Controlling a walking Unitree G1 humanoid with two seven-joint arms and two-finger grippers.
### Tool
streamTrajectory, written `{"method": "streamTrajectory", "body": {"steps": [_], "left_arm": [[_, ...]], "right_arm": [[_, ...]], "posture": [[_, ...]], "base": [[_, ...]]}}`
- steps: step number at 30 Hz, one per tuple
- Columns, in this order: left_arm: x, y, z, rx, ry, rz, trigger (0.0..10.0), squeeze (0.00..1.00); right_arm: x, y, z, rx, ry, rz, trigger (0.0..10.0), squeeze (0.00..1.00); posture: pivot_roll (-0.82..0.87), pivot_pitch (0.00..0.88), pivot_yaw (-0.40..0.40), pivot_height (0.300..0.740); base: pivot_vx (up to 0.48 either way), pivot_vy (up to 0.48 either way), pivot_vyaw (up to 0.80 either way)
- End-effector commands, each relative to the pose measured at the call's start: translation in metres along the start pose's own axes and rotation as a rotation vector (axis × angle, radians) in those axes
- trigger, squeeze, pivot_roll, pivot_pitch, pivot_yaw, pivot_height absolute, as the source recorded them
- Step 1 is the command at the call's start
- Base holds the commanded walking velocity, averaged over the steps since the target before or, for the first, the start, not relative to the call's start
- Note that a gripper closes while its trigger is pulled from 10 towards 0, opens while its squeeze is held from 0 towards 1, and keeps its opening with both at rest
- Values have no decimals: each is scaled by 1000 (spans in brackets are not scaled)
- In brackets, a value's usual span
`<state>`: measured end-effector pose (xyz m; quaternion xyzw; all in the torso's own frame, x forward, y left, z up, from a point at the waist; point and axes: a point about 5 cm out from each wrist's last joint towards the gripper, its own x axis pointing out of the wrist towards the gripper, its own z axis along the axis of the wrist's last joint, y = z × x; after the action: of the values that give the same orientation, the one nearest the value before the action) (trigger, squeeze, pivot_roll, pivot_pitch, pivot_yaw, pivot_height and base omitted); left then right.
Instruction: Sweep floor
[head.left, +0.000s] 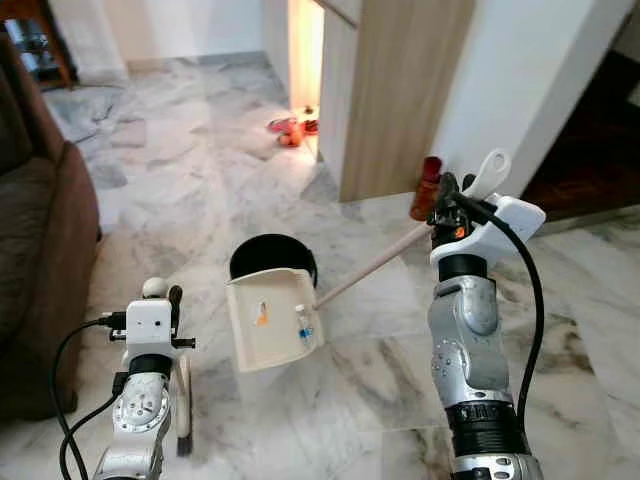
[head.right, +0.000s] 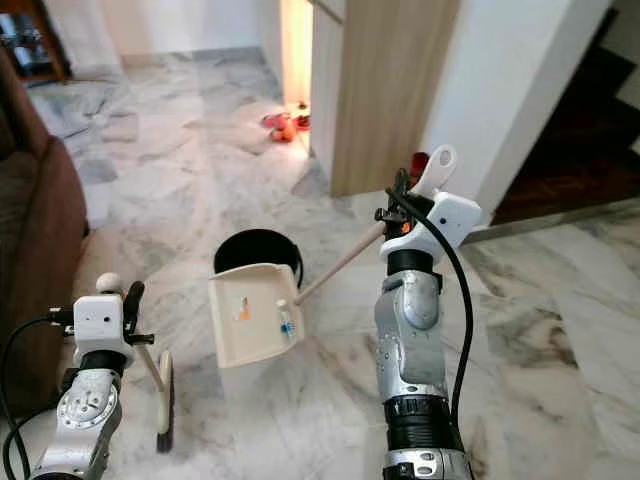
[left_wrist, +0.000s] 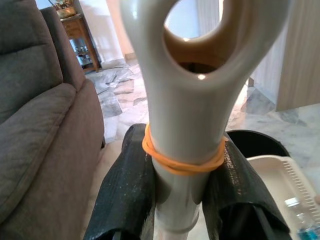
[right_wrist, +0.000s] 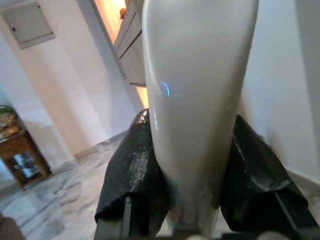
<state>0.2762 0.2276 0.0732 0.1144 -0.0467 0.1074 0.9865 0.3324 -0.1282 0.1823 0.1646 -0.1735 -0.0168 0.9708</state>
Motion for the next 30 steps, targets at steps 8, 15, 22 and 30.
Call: {"method": "streamTrajectory", "body": {"steps": [8,15,22,30], "left_arm": [[2,-1,6,1,-43,6,10000,0],[2,0,7,-2,-45,10,10000,0],[2,0,7,-4,-48,13,10000,0],[2,0,7,-6,-52,19,10000,0]], "right_arm": [[8,8,25,41,-126,31,10000,0],[7,11,24,50,-111,51,10000,0],[8,13,23,86,-101,52,10000,0],[9,17,26,93,-113,69,10000,0]], "posture": [[162,0,-21,740],[162,0,-22,740],[166,0,-25,740],[165,0,-26,740]], "base": [[272,0,0],[273,0,211],[275,0,145],[274,0,0]]}}
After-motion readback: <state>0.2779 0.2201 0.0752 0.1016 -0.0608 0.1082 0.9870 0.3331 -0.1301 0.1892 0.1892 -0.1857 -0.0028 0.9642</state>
